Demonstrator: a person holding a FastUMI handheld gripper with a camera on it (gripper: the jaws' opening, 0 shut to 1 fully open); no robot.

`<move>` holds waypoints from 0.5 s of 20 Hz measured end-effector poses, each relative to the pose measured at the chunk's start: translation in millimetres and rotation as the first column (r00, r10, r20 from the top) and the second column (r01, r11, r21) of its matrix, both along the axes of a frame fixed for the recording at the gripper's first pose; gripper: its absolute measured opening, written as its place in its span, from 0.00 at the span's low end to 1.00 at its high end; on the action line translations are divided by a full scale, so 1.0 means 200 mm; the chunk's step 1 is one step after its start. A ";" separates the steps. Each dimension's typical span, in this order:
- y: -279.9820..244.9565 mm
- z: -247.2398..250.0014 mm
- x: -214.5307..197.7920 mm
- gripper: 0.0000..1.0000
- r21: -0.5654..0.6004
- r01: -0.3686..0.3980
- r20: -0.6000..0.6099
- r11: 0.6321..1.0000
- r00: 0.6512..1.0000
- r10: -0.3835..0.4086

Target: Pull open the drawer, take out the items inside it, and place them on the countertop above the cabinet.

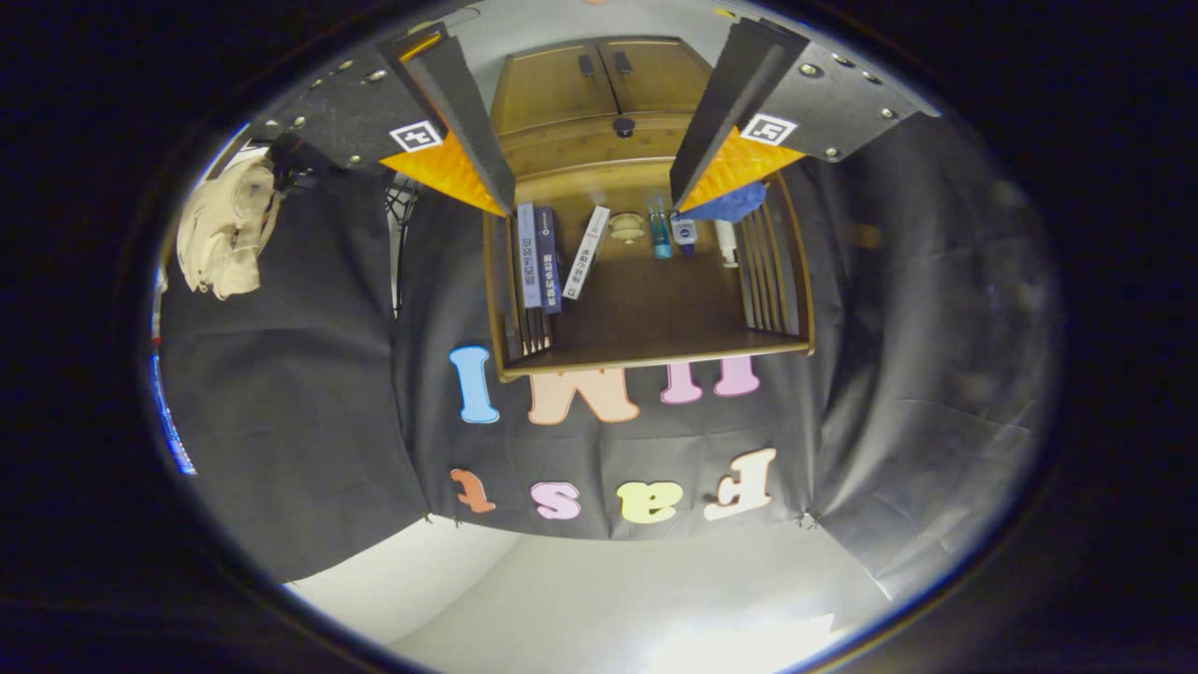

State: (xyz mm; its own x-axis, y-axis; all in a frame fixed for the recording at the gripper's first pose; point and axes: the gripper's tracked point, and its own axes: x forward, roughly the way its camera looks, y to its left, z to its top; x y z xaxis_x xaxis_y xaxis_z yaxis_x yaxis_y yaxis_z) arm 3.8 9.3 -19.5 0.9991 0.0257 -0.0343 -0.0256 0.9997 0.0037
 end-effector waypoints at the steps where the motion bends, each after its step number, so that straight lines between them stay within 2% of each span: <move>1: 0.00 -0.01 0.00 1.00 -0.002 0.001 -0.003 1.000 1.000 -0.001; 6: -0.03 -0.08 0.06 1.00 -0.008 0.012 0.002 1.000 1.000 -0.012; 10: 0.02 -0.24 0.22 1.00 0.050 -0.033 0.001 0.998 0.999 0.033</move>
